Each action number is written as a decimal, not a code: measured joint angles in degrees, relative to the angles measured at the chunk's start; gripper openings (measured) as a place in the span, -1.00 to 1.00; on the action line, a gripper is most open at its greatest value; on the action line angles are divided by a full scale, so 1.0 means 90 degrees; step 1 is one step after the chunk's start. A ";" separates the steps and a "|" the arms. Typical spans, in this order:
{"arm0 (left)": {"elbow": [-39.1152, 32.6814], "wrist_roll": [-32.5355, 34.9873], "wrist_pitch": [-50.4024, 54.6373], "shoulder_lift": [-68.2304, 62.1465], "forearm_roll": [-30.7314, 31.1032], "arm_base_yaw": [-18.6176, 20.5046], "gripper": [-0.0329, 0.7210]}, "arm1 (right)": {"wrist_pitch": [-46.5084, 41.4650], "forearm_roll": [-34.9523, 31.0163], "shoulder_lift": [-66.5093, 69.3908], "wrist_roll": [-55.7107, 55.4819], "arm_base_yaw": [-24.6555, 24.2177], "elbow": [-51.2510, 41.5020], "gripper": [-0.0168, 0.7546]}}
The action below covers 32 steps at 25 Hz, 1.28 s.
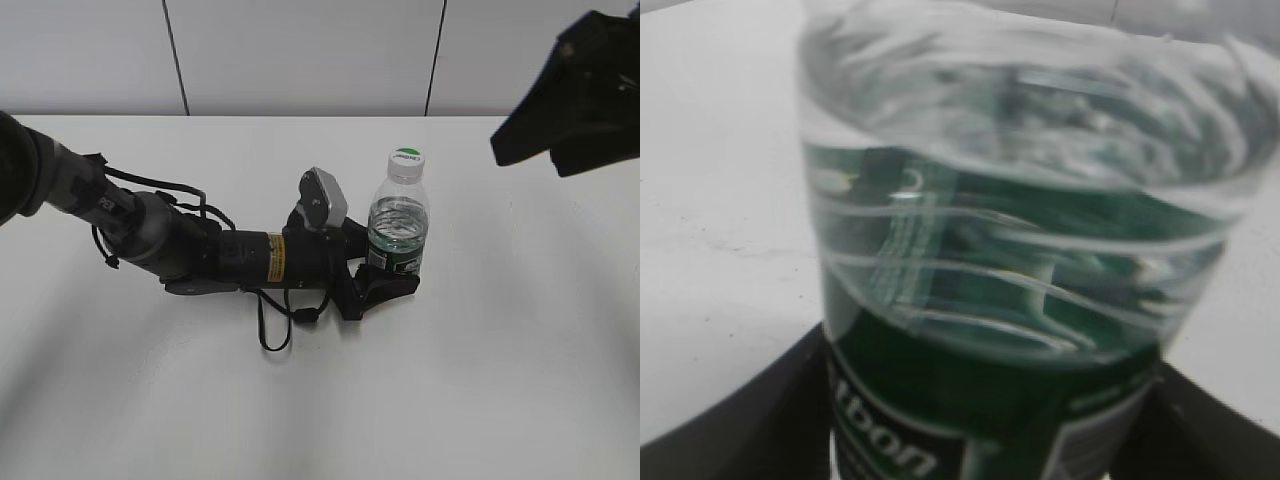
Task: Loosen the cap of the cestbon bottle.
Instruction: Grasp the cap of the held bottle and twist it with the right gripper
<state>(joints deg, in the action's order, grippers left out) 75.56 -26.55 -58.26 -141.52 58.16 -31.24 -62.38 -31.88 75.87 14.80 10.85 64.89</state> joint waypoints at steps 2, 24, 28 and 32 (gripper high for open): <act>0.0000 0.0000 0.0000 0.0000 0.0006 0.0000 0.48 | -0.0119 0.0333 0.0406 -0.0329 0.0445 0.0519 0.38; 0.0000 0.0002 0.0016 0.0000 0.0024 0.0000 0.48 | -0.0789 0.1613 0.2939 -0.0298 0.1340 0.3559 0.38; 0.0000 0.0002 0.0019 0.0000 0.0024 0.0000 0.48 | -0.0798 0.1511 0.3184 -0.0250 0.1340 0.3563 0.38; 0.0000 0.0002 0.0019 0.0000 0.0024 0.0000 0.48 | -0.0798 0.1517 0.3525 -0.0243 0.1340 0.3563 0.38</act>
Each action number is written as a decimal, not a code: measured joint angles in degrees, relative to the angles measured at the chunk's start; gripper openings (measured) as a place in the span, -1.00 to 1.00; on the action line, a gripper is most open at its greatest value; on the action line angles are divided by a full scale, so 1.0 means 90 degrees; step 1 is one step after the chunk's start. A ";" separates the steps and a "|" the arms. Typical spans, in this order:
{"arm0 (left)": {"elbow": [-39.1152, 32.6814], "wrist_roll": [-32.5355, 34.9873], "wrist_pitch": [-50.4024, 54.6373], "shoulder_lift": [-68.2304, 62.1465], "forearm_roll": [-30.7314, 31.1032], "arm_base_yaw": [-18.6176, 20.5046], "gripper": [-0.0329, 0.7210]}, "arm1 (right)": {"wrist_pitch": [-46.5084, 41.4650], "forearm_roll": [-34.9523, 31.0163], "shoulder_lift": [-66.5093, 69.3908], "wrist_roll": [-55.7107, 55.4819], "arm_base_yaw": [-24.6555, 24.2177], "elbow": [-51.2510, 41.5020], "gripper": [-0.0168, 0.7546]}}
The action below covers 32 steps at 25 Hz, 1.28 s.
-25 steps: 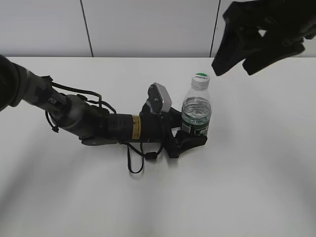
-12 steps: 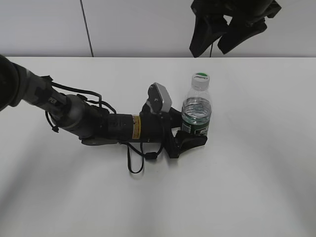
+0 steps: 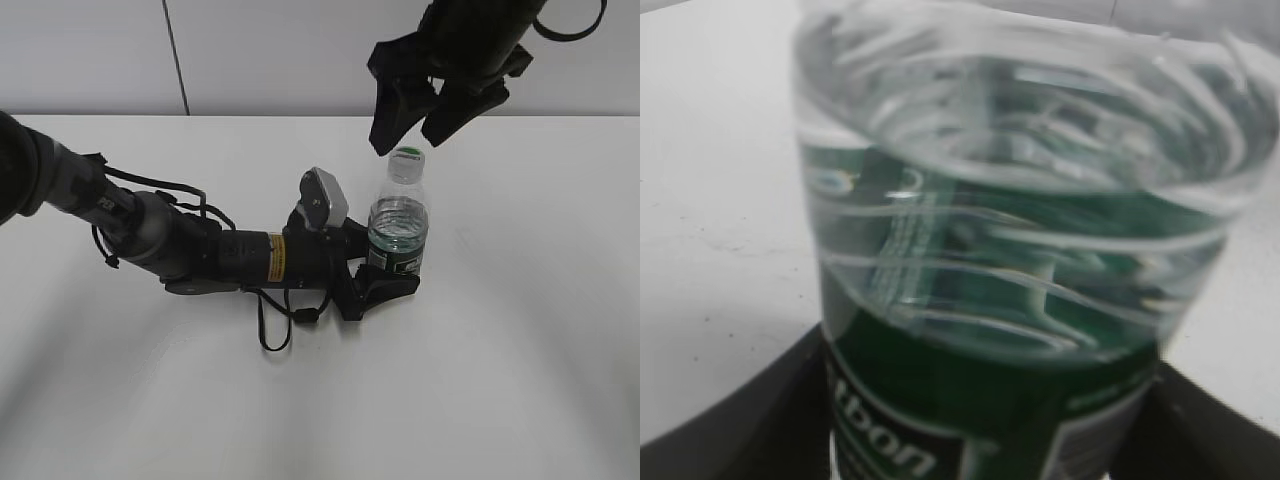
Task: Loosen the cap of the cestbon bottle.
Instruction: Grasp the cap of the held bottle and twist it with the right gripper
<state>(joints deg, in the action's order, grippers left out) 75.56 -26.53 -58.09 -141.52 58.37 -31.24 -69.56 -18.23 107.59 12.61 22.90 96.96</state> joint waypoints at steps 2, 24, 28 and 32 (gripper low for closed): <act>0.0000 0.0005 0.0000 0.0000 0.0000 0.0000 0.48 | 0.0000 0.0018 0.0163 -0.0037 0.0000 0.0000 0.38; 0.0000 0.0007 0.0005 0.0003 0.0006 0.0000 0.48 | 0.0059 0.0356 0.0426 -0.0492 0.0000 0.0000 -0.18; 0.0000 0.0007 0.0007 0.0003 0.0006 0.0000 0.48 | 0.0059 0.0356 0.0426 -0.0064 0.0000 0.0000 -0.18; 0.0000 0.0019 0.0012 0.0003 0.0006 0.0000 0.48 | 0.0051 0.0361 0.0426 0.1749 0.0000 0.0000 -0.18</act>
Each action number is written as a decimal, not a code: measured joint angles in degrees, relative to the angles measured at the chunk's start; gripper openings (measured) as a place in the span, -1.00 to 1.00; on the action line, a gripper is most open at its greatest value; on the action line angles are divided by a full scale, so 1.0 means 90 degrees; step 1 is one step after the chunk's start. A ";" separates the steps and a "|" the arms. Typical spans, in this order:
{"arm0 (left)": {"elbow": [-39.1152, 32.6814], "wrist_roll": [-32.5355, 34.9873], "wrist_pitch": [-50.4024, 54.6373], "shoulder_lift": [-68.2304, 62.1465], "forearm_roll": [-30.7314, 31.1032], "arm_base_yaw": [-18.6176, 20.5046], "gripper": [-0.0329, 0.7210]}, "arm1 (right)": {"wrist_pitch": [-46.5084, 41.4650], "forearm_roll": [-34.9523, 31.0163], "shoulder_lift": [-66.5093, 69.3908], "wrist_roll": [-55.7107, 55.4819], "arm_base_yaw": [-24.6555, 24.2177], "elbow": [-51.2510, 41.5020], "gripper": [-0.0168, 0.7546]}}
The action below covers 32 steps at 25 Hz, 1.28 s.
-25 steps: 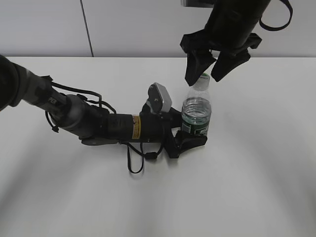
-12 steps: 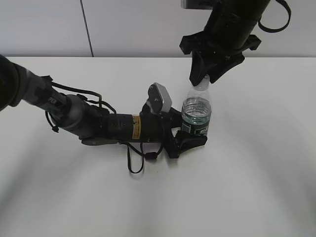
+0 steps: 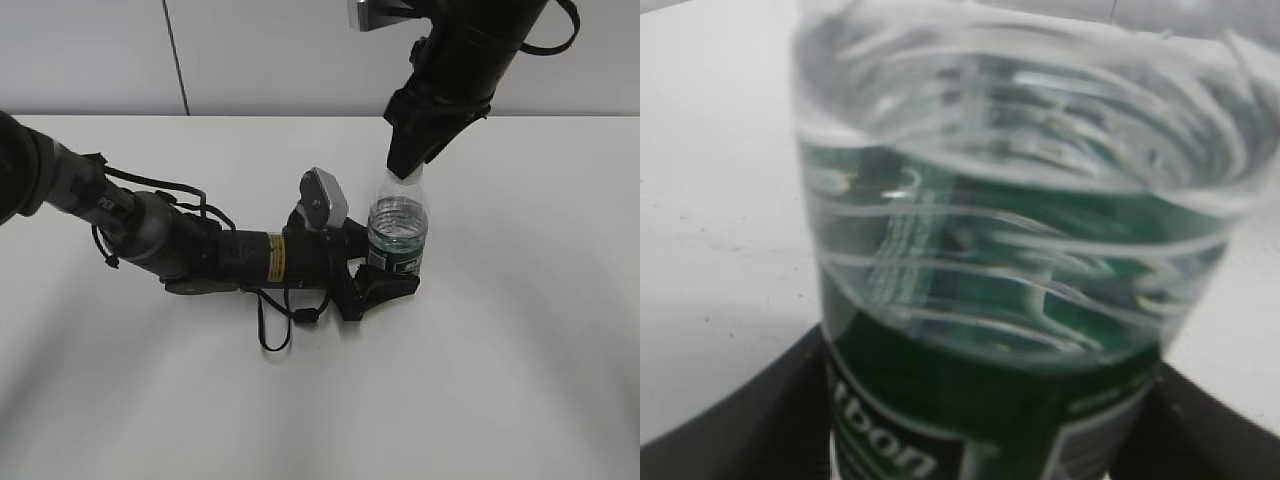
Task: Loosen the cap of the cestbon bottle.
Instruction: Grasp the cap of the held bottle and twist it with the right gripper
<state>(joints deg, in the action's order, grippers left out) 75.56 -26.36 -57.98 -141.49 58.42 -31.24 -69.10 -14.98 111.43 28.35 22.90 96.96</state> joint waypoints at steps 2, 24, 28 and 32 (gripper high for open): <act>0.0000 0.0005 0.0000 0.0000 0.0007 0.0000 0.48 | -0.0014 0.0000 0.0000 0.1479 0.0000 0.0003 -0.18; 0.0000 0.0020 0.0007 0.0000 0.0013 0.0000 0.47 | 0.0583 -0.0122 -0.0083 -0.3190 0.0000 0.0029 0.59; 0.0000 0.0020 0.0007 0.0000 0.0013 0.0000 0.47 | 0.0182 -0.0116 0.0220 -0.3241 0.0000 0.0035 0.54; 0.0000 0.0020 0.0007 0.0000 0.0013 0.0000 0.47 | 0.0125 -0.0102 0.0236 -0.3218 0.0000 0.0035 0.50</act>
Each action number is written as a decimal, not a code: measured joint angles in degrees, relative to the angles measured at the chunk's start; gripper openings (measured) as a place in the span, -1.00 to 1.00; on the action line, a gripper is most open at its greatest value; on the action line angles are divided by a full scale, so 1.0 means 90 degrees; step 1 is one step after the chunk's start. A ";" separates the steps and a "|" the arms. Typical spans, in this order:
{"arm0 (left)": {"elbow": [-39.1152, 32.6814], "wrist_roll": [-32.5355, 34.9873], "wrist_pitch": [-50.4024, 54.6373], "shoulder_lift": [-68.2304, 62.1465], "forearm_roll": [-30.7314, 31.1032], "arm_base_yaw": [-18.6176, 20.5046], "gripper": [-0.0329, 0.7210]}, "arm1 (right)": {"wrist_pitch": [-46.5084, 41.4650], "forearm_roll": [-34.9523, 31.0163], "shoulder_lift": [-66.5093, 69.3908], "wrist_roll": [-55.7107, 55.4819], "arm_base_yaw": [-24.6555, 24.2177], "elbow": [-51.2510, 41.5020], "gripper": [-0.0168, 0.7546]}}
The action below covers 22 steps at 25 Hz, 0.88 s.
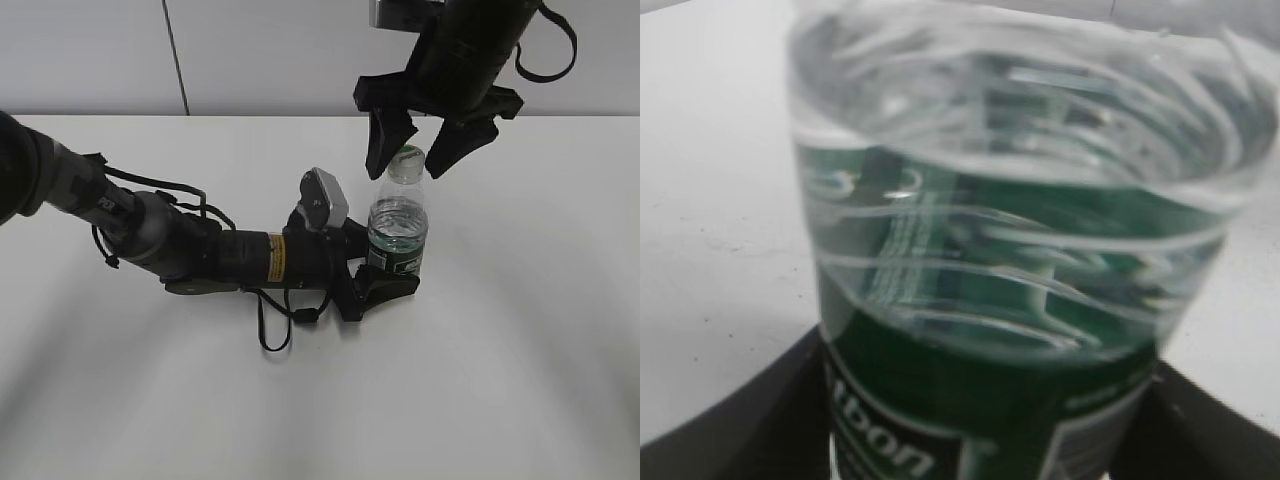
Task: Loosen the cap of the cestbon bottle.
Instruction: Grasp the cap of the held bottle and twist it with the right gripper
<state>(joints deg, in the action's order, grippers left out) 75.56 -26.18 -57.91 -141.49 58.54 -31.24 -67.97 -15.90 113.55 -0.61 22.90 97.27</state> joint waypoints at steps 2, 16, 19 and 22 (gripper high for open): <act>0.0000 0.0000 0.0000 0.0000 0.0000 0.0000 0.47 | -0.0014 0.0024 -0.0026 0.0004 0.0000 0.0000 0.42; 0.0000 0.0000 0.0002 0.0000 0.0000 0.0000 0.47 | -0.0110 0.0066 -0.0159 0.0783 0.0000 0.0000 -0.17; 0.0000 0.0005 0.0008 0.0000 0.0000 0.0000 0.47 | -0.0117 0.0120 -0.0159 0.2031 0.0000 0.0000 -0.17; 0.0000 0.0020 0.0008 0.0000 0.0008 0.0000 0.47 | -0.0132 0.0113 -0.0159 0.4346 0.0000 0.0005 -0.17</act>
<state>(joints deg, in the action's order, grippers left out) 75.56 -26.00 -57.84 -141.49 58.62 -31.24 -69.17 -14.88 112.12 38.51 22.90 97.31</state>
